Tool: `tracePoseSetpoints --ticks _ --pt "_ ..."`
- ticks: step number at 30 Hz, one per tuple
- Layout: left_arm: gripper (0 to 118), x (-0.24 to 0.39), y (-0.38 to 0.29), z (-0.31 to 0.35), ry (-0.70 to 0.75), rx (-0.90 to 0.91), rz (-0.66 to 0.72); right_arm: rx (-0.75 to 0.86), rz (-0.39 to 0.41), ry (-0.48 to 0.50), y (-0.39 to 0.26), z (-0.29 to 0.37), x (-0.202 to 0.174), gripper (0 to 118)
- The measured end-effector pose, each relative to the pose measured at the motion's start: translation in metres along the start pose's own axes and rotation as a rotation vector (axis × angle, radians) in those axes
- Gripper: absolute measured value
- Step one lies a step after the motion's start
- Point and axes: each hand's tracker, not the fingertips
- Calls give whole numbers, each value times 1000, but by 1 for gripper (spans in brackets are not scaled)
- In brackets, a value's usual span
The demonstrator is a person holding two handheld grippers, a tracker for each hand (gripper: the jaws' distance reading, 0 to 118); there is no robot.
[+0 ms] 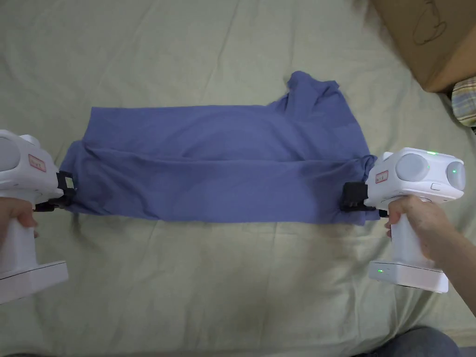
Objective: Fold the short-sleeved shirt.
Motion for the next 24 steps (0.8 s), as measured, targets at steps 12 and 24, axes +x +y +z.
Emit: tracePoseSetpoints --ticks 12,24 --pt "4 -19 -7 32 -12 45 50 58 78 158 0 79 18 15" --pt "4 -67 -126 64 -56 21 100 27 93 159 -118 111 45 15"
